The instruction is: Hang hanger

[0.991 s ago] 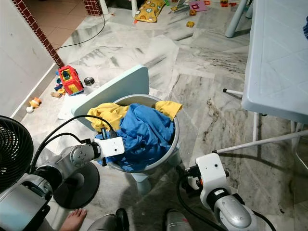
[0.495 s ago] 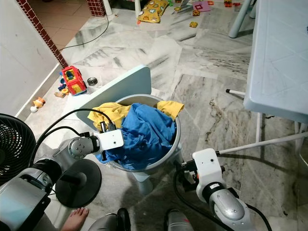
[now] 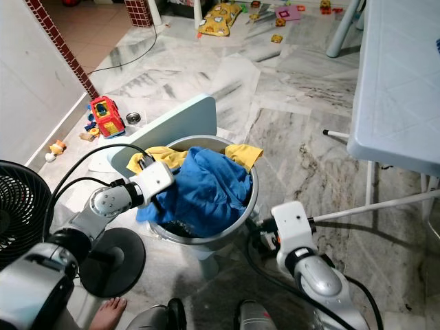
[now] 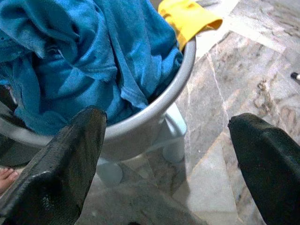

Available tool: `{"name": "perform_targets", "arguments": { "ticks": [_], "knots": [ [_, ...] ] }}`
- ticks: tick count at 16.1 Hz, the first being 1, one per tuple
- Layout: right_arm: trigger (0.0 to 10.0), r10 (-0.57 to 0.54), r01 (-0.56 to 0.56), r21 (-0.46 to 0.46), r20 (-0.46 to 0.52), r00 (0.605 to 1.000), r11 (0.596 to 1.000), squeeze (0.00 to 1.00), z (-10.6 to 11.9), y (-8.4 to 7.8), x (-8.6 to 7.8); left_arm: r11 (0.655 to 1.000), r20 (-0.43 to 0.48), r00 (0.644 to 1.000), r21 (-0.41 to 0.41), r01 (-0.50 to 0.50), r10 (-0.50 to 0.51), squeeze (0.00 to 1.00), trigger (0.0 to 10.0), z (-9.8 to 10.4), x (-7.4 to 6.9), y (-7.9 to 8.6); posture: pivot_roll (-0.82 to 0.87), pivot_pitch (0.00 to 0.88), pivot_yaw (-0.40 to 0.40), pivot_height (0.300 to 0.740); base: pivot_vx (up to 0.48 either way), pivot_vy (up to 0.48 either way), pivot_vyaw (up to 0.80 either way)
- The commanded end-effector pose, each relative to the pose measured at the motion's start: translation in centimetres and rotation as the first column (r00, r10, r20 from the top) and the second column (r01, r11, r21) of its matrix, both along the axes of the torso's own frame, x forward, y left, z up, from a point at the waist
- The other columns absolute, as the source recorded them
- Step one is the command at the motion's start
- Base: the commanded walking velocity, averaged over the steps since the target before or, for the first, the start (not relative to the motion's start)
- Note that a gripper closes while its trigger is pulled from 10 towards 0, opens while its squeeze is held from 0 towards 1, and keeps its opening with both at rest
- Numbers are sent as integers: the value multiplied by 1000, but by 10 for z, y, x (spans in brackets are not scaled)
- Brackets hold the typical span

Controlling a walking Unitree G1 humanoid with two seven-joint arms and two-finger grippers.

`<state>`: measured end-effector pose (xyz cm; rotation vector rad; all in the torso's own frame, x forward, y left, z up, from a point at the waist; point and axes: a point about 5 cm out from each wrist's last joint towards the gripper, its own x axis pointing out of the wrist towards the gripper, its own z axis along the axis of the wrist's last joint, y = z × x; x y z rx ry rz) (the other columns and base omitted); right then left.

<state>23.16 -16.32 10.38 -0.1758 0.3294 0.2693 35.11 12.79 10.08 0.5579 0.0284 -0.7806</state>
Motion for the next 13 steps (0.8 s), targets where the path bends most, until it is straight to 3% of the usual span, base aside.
{"name": "perform_targets", "arguments": {
  "ticks": [1,2,3,5,7,8,10,11,12,13],
  "knots": [
    [10000,25,-25,9,-11,1000,1000,0,-4,5,0,996,-42,998,-83,-41,37,0,0,-5,-4,6,-229,132,68,740,0,0,0],
    [10000,32,-32,12,-8,999,999,0,-4,7,2,983,-62,996,-164,-79,69,0,0,-4,-5,8,-225,127,62,740,0,0,0],
    [10000,35,-35,12,-6,999,999,0,-5,8,4,949,-104,987,-279,-144,119,0,0,-3,-5,9,-214,118,49,740,0,0,0],
    [10000,42,-42,8,-3,999,999,0,-6,8,6,852,-214,959,-450,-267,187,0,0,-3,-5,11,-205,103,37,740,0,0,0],
    [10000,44,-44,2,14,999,999,0,-5,6,11,595,-412,888,-669,-446,202,0,0,-10,-18,12,-203,86,27,740,0,0,0],
    [10000,42,-42,1,19,999,999,0,-5,5,12,501,-473,864,-712,-491,173,0,0,-15,-26,10,-206,82,22,740,0,0,0],
    [10000,48,-48,-6,20,999,999,0,-5,4,13,383,-555,826,-746,-545,95,0,0,-17,-37,3,-206,80,10,740,0,0,0],
    [10000,52,-52,-9,21,998,999,0,-6,3,13,344,-590,805,-747,-569,51,0,0,-17,-41,0,-207,79,7,740,0,0,0],
    [10000,55,-54,-11,23,998,998,0,-6,3,13,334,-615,788,-737,-588,30,0,0,-18,-45,0,-209,80,7,740,0,0,0],
    [10000,56,-56,-12,24,998,998,0,-6,3,14,347,-624,780,-723,-597,43,0,0,-19,-47,3,-212,82,7,740,0,0,0]
  ]
}}
